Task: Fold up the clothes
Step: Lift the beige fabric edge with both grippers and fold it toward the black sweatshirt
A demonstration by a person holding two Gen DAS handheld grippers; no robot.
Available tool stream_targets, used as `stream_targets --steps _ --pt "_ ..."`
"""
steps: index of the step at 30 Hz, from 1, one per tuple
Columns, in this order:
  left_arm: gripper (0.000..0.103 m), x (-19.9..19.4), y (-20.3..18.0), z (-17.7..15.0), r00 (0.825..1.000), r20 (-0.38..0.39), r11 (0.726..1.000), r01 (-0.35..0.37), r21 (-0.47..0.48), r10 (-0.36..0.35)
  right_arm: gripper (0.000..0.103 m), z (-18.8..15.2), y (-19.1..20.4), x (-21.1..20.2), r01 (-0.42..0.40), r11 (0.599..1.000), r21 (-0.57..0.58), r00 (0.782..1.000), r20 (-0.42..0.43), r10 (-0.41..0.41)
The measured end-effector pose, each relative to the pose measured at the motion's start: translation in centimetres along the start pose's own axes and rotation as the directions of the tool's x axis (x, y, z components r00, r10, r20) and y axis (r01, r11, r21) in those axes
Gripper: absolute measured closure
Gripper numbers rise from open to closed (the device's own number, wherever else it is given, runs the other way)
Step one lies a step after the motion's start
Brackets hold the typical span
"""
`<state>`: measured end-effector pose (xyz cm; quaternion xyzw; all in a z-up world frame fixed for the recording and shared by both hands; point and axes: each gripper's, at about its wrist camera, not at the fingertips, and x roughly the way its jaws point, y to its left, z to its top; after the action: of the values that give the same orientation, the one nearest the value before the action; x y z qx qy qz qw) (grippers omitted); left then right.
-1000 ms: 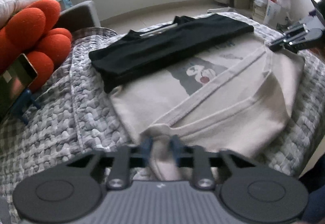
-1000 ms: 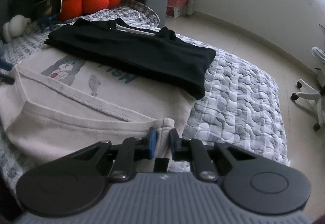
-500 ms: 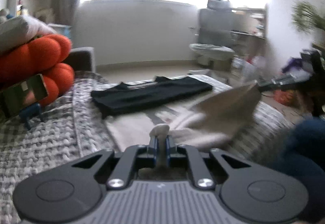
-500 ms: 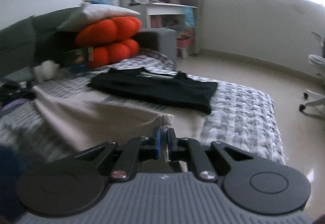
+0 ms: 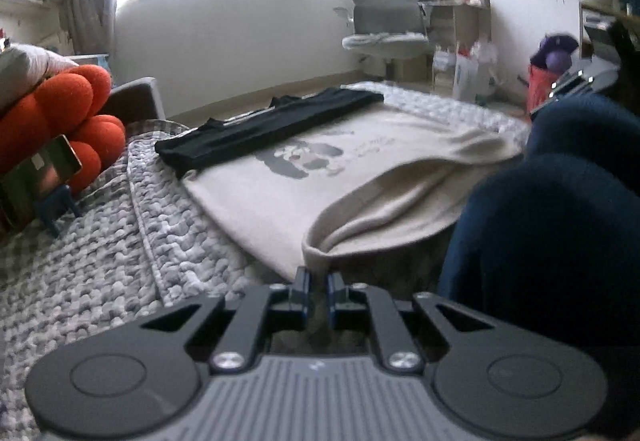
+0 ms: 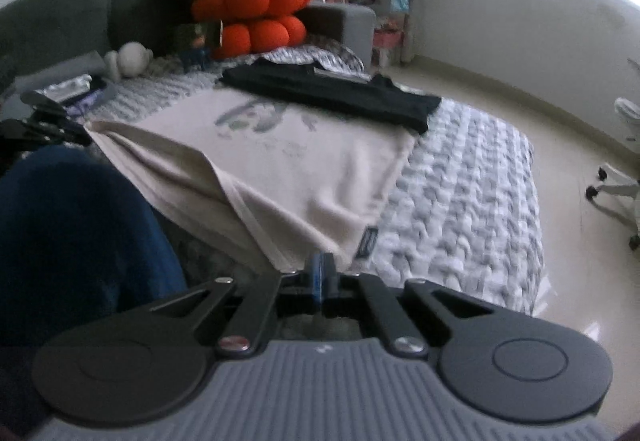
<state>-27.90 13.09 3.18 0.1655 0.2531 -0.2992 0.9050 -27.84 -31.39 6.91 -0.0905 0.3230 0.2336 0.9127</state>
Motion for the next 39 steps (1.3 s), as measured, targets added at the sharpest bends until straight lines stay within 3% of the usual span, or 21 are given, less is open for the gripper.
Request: stream_targets --steps 4,7,9,10,11,18,19,20,22,25,28,32,39 --pt "0.095 0.5 0.2 -0.3 1.0 -0.002 1.0 -0.021 -0.02 0.021 0.09 -0.8 0.8 1.6 0.038 0.999 -0.013 0.999 -0.016 -0.039" --pt "0.095 0.3 0.4 -0.1 1.0 0.006 0.999 -0.027 -0.037 0.028 0.088 -1.3 2.0 2.4 0.049 0.995 -0.09 0.998 -0.042 -0.053" --pt "0.095 0.3 0.5 0.0 1.0 0.006 0.999 -0.031 -0.039 0.031 0.078 -1.5 2.8 2.9 0.058 0.984 -0.166 0.996 -0.057 -0.069" --pt "0.095 0.4 0.6 0.0 0.999 0.005 0.999 -0.031 -0.041 0.031 0.064 -1.6 3.2 3.1 0.063 0.977 -0.204 0.995 -0.063 -0.077" --pt "0.095 0.4 0.6 0.1 1.0 0.004 0.998 -0.031 -0.047 0.031 0.061 -1.5 3.4 3.2 0.07 0.969 -0.235 0.994 -0.061 -0.086" --pt "0.095 0.3 0.3 0.1 0.999 0.008 0.996 -0.038 -0.078 0.039 0.065 -1.1 4.6 4.8 0.089 0.92 -0.381 0.992 -0.047 -0.116" --pt "0.095 0.2 0.3 0.1 0.999 0.009 0.996 -0.039 -0.081 0.04 0.086 -1.3 4.9 5.4 0.084 0.91 -0.407 0.99 -0.07 -0.122" --pt "0.095 0.1 0.3 0.1 0.999 0.01 0.996 -0.042 -0.082 0.043 0.097 -1.4 5.0 5.9 0.085 0.902 -0.422 0.986 -0.092 -0.136" --pt "0.095 -0.3 0.2 0.0 0.999 0.012 0.996 -0.046 -0.083 0.047 0.097 -1.1 4.5 5.3 0.09 0.925 -0.37 0.987 -0.091 -0.133" --pt "0.095 -0.3 0.1 -0.5 0.999 0.005 0.996 -0.045 -0.08 0.045 0.098 -0.3 2.4 2.4 0.091 0.982 -0.163 0.995 -0.032 -0.097" --pt "0.095 0.2 -0.1 -0.9 0.999 -0.008 0.997 -0.041 -0.072 0.041 0.098 -1.1 1.1 1.2 0.096 0.993 -0.074 0.995 -0.029 -0.099" --pt "0.095 0.1 -0.3 -0.8 0.999 0.005 0.997 -0.041 -0.072 0.041 0.098 -1.9 1.4 2.3 0.099 0.991 -0.093 0.992 -0.065 -0.106" --pt "0.095 -0.8 0.8 1.5 0.997 0.046 0.995 -0.065 -0.072 0.068 0.098 1.4 -0.3 1.1 0.076 0.997 0.017 0.997 0.008 -0.076"
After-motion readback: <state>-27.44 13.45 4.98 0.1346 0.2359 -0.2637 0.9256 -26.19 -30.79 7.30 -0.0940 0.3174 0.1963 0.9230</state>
